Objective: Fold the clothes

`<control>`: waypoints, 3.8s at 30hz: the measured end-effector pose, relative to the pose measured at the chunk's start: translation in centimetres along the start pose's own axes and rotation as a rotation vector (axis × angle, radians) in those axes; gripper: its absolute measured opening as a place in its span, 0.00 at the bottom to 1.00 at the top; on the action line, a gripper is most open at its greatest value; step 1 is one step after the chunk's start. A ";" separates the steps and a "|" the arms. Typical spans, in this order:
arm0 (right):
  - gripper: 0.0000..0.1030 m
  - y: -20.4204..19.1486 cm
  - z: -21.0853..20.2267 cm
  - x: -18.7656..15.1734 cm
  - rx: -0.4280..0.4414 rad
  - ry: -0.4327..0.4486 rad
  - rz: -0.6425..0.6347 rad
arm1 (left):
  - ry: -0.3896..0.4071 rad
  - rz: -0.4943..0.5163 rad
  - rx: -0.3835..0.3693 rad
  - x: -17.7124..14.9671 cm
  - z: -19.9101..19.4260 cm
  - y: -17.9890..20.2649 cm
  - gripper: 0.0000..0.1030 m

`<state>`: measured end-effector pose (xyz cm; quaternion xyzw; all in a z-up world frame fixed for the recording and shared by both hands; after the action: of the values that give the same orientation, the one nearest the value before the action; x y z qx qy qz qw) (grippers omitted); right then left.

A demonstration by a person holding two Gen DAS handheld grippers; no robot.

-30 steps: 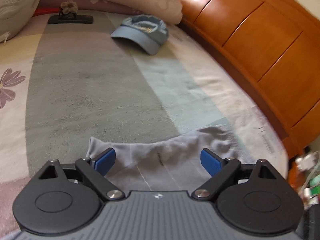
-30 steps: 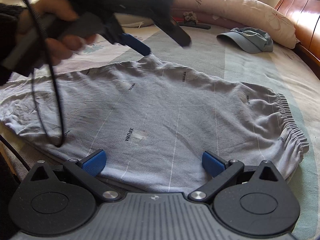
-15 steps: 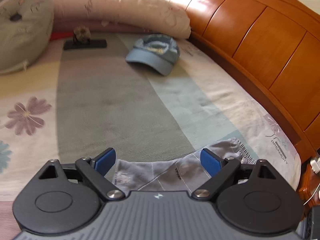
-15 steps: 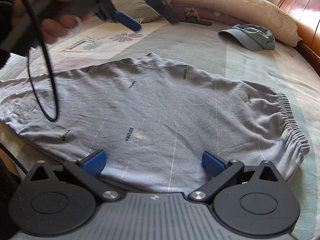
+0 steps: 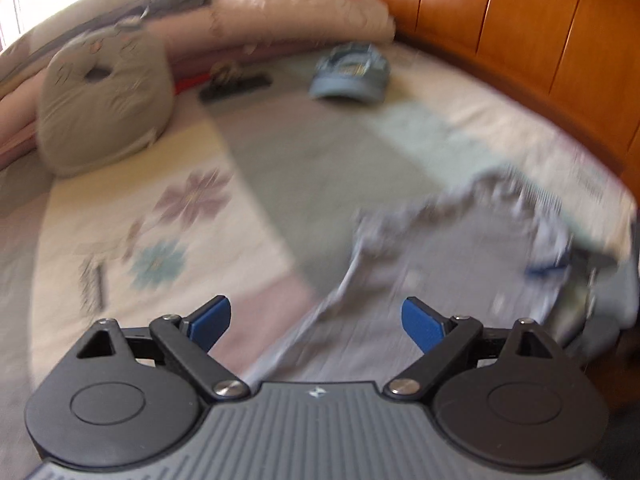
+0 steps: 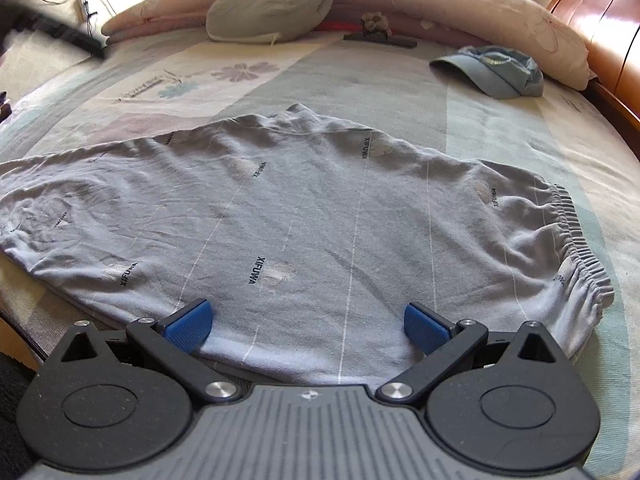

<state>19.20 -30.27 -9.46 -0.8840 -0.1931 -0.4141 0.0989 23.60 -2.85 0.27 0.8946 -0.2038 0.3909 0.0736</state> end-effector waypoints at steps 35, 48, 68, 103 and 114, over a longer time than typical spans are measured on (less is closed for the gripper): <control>1.00 -7.4 2.6 2.0 0.082 -0.070 -0.095 | 0.057 -0.426 0.016 -10.9 0.3 -8.8 0.91; 1.00 -7.5 2.7 2.0 0.071 -0.063 -0.082 | 0.086 -0.427 0.018 -10.3 2.4 -7.9 0.91; 1.00 -15.3 5.7 9.6 0.251 -0.007 -0.089 | 0.071 -0.527 0.201 -15.9 -4.0 -13.7 0.91; 1.00 -19.5 9.3 7.6 0.203 -0.086 -0.183 | 0.038 -0.630 0.355 -23.0 -11.6 -17.9 0.91; 1.00 -19.7 9.3 7.7 0.188 -0.100 -0.180 | 0.154 -0.646 0.430 -22.2 -10.5 -22.8 0.91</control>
<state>21.77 -7.33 -9.16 -0.8695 -0.3141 -0.3567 0.1340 12.62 27.66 -8.08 0.8758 0.1808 0.4471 0.0191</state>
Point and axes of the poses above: each gripper's, at about its wrist camera, not at the fingertips, and z roughly the way its jaws point, y to its right, x to its top, the point moved 3 cm from there along z, roughly the way its jaws point, and after that the axes turned 10 degrees about y, right-handed, at the moved point
